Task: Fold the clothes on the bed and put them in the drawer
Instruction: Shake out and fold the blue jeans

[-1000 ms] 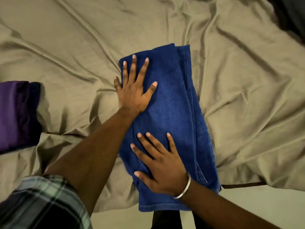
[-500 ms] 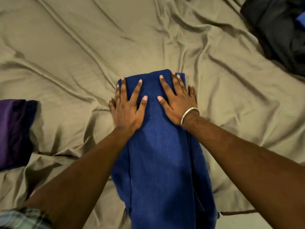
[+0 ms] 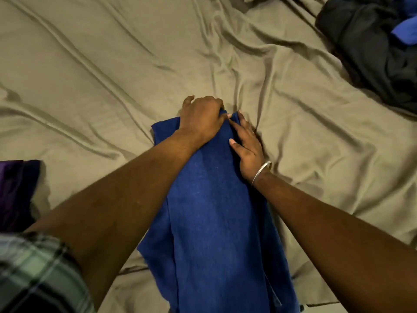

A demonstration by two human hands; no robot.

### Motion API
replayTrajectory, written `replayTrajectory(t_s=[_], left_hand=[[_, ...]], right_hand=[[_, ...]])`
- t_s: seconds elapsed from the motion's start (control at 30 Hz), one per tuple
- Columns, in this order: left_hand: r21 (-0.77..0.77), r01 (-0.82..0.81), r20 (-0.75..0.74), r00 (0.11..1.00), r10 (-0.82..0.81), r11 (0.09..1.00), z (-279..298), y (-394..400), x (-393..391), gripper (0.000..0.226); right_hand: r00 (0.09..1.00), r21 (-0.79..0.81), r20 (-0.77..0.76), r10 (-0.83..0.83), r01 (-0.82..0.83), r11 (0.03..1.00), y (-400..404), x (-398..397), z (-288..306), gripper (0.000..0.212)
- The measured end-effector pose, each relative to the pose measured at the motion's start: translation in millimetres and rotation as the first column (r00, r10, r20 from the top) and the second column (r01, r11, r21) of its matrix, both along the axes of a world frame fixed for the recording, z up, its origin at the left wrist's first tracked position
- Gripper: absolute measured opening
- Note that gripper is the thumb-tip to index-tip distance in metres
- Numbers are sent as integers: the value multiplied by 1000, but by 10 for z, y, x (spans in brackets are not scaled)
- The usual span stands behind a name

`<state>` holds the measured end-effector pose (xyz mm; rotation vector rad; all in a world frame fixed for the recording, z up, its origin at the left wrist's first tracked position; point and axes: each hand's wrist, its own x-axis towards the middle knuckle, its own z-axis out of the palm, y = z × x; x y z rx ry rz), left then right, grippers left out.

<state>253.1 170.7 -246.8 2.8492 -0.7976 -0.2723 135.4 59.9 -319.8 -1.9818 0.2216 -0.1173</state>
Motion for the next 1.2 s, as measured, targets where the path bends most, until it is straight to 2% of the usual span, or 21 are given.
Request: replayTrajectory(t_s=[0.07,0.2,0.3,0.4,0.43,0.53,0.63,0.7,0.73,0.77,0.83,0.9,0.93,0.97,1.0,1.07,1.1,1.13,1.2], left_hand=[[-46,-19,26,999,20,999,-16,-59,18,32],[-232,-139,10,989,145,963,-9,-50,-14,27],[-358,-170,-37,985,168,918,-4,3,-26,25],[-428,-175,-45,984,172,887,14,-19,-37,22],[-429,-182,-52,983,177,885,21,-46,-40,22],[-348,-182,-70,983,168,920,0,-119,-44,25],[-277,-180,-69,983,167,944,-41,-121,-62,28],[-316,-213,-72,977,201,925,-52,-74,-87,27],[-350,-235,-78,972,221,907,-48,-49,-96,26],[-384,-246,-83,969,232,890,-42,-24,-101,25],[-437,-243,-92,970,226,866,-27,19,-108,24],[-475,-240,-104,971,216,847,-7,38,-98,22],[-491,-249,-109,968,224,835,10,36,-80,21],[-507,-260,-118,965,232,822,19,36,-70,20],[-527,-273,-133,962,239,805,16,39,-64,19],[-580,-294,-164,956,245,760,-11,31,-57,18],[-602,-298,-176,954,242,741,-26,27,-59,17],[-620,-307,-189,952,242,722,-44,31,-53,17],[-641,-340,-226,940,254,688,-63,43,-35,17]], right_hand=[[1000,-14,-12,5,-5,1000,7,17,-13,65],[992,279,-33,-121,126,952,32,5,11,65],[970,321,-59,-237,243,915,20,52,-3,56],[957,412,-116,-265,290,864,3,107,24,66],[960,399,-132,-247,280,873,-1,125,24,72],[972,203,-125,-198,220,954,15,204,-33,75],[965,214,-107,-240,258,942,76,225,5,66],[948,232,-31,-317,315,920,95,180,60,57],[935,206,43,-352,337,919,85,140,70,55],[925,112,131,-357,344,932,92,90,94,54],[925,-220,268,-268,329,918,101,2,121,47],[927,-590,341,-158,342,731,82,-84,189,39],[919,-692,371,-134,369,620,42,-95,226,36],[914,-742,388,-120,387,547,-6,-105,255,32],[911,-754,404,-83,383,533,-56,-105,281,27],[890,-747,431,150,259,612,-176,-72,262,18],[865,-759,415,282,157,632,-212,-61,236,22],[850,-789,353,391,46,613,-236,-40,215,33],[846,-843,168,505,-142,519,-248,22,222,57]])
